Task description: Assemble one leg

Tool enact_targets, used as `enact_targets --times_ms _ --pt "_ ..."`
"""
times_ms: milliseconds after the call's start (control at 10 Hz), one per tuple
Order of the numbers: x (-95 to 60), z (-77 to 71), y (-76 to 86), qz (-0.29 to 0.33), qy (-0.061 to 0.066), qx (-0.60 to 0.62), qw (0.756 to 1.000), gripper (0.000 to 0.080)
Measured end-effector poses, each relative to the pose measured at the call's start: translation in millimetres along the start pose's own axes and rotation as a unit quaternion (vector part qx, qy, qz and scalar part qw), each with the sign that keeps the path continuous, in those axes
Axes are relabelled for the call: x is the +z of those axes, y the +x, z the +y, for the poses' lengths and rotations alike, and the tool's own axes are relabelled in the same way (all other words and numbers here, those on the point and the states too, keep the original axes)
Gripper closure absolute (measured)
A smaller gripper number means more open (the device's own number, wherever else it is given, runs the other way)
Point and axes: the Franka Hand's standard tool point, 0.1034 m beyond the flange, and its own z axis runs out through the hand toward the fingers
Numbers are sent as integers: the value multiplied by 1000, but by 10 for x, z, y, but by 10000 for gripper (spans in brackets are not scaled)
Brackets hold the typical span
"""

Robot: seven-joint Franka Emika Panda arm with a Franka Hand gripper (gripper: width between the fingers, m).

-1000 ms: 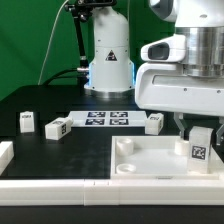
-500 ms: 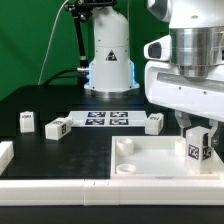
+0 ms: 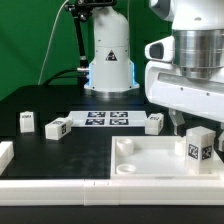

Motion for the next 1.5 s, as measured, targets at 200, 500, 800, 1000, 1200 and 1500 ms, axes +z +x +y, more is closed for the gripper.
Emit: enact_targets --times_ms 200,500,800,1000,1200,1500 --pt "6 7 2 1 -2 -94 996 155" --pt "6 0 -8 0 -2 -218 976 150" --pt "7 4 -4 3 -7 -334 942 150" --pt "7 9 2 4 -10 -405 914 150" --pt "6 21 20 5 -15 -473 881 150" --pt "4 18 22 6 -15 -473 881 286"
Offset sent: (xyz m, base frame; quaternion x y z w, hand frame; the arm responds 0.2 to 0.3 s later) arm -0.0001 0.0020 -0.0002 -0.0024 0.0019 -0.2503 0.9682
